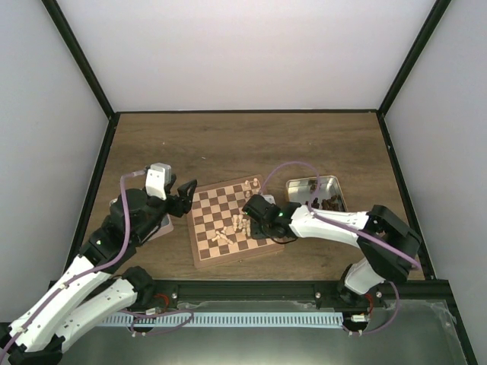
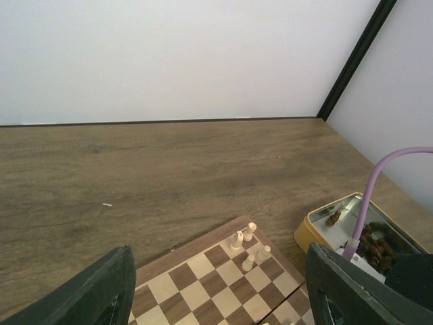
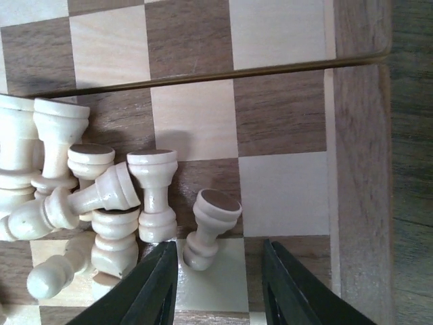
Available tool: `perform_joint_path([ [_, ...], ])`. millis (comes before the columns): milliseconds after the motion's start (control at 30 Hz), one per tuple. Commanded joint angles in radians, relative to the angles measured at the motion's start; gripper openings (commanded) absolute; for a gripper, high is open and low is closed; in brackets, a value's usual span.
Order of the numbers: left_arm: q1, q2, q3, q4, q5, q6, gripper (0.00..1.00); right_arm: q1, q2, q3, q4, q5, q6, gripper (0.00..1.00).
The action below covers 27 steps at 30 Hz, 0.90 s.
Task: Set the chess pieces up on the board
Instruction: Pick up the chess piece from the chessboard.
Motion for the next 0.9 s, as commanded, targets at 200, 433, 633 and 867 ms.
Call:
perform_joint_path([
  [200, 0.002, -0.008, -0.01, 0.005, 0.005, 0.003, 0.7, 0.005, 0.056, 0.045, -0.032, 0.076, 0.005, 0.27],
  [433, 0.002, -0.01, -0.011, 0.004, 0.002, 0.001, 0.7, 0.005, 0.056, 0.037, -0.03, 0.088, -0.003, 0.11],
  [633, 0.002, -0.009, -0.013, 0.005, 0.006, -0.005, 0.71, 0.005, -0.008, 0.006, 0.021, 0.114, -0.056, 0.1],
  [867, 0.002, -0.004, -0.024, 0.027, 0.056, -0.074, 1.0, 0.005, -0.169, -0.078, 0.228, 0.121, -0.2, 0.1],
])
